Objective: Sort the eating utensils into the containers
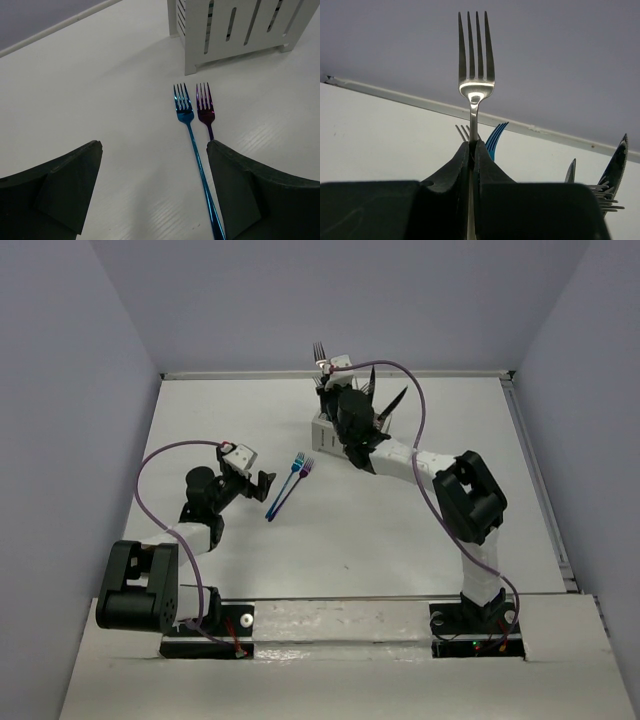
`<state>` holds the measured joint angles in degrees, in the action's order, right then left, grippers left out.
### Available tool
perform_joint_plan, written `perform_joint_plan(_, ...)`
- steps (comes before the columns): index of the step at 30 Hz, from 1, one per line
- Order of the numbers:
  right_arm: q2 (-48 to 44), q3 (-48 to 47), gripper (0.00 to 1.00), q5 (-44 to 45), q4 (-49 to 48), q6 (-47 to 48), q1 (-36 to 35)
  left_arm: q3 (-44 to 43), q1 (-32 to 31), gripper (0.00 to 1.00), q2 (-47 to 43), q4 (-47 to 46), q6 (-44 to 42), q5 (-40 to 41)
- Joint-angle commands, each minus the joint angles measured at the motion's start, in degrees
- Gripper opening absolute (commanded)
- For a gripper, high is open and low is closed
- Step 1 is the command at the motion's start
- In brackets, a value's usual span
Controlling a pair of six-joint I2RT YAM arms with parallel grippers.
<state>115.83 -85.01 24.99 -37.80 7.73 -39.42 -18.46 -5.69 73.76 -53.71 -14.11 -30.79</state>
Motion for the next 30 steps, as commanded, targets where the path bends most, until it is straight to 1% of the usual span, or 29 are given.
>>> perform_joint_plan(1, 0.01, -2.79, 0.0, -1.26, -9.84, 1.6, 2.24, -1.32, -0.37, 0.99, -1.16, -2.8, -1.18, -0.33)
perform_joint_plan(6, 1.33, -0.68, 0.0, -1.61, -11.59, 0.98, 2.24, -1.67, -0.37, 0.99, -0.89, -2.54, -1.27, -0.42)
perform_joint_plan(12, -0.52, -3.84, 0.0, -3.28, -12.64, 0.71, 2.24, -1.84, -0.37, 0.99, -0.63, -2.19, -1.36, -0.59)
perform_joint_plan(16, 1.5, -5.16, 0.0, -2.23, -13.09, 1.5, 2.77, -1.93, -0.46, 0.99, -0.72, -2.1, -1.45, -0.68)
perform_joint_plan(24, 6.07, 0.72, 0.0, 0.23, -15.99, -0.87, 2.77, -1.67, -0.37, 0.99, -0.89, -2.18, -1.62, -0.94)
perform_joint_plan(30, 4.41, 6.43, 0.0, -1.7, -15.46, -3.24, 2.77, -1.67, -0.37, 0.99, -0.98, -2.19, -1.71, -1.12)
